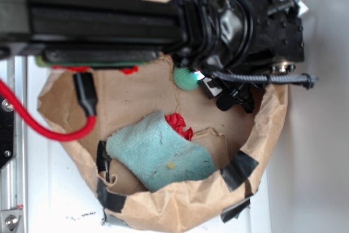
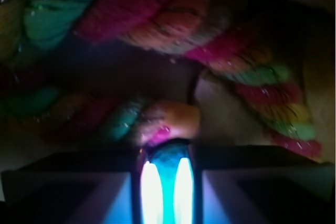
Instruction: Grab the green ball.
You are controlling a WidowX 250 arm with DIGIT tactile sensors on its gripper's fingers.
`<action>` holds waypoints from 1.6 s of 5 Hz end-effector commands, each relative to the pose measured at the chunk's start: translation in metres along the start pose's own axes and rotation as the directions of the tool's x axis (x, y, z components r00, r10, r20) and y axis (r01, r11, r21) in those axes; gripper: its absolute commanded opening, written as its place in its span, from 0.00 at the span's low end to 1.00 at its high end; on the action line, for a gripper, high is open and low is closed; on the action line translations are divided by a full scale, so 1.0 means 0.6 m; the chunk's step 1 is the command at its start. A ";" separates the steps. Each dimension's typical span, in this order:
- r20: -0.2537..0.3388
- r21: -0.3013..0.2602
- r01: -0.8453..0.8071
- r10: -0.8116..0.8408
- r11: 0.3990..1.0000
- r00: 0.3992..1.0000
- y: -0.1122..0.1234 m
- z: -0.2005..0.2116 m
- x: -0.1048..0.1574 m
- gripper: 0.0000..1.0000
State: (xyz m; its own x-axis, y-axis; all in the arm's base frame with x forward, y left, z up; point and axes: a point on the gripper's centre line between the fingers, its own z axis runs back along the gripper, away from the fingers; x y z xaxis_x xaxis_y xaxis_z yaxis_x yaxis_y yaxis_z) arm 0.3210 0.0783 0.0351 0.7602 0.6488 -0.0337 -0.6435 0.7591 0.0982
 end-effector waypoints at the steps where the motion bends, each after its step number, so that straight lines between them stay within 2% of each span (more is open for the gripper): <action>1: 0.019 -0.199 0.117 -0.115 0.973 0.993 0.018 0.165 -0.074 0.00; 2: 0.041 -0.267 0.212 -0.209 0.940 0.977 0.037 0.209 -0.123 0.00; 3: 0.042 -0.328 0.265 -0.267 0.907 0.963 0.048 0.241 -0.149 0.00; 4: 0.106 -0.385 0.337 -0.321 0.859 0.941 0.050 0.263 -0.154 0.00; 5: 0.255 -0.354 0.418 -0.343 0.837 0.904 0.038 0.268 -0.134 0.00; 6: 0.375 -0.319 0.463 -0.339 0.827 0.863 0.031 0.271 -0.122 0.00; 7: 0.449 -0.277 0.470 -0.320 0.838 0.834 0.018 0.273 -0.128 0.00; 8: 0.463 -0.244 0.483 -0.337 0.841 0.820 0.011 0.271 -0.148 0.00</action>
State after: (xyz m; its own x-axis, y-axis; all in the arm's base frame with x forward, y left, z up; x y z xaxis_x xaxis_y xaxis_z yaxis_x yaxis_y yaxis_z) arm 0.2683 0.0082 0.1879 0.8995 0.2556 0.3544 -0.2062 0.9634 -0.1713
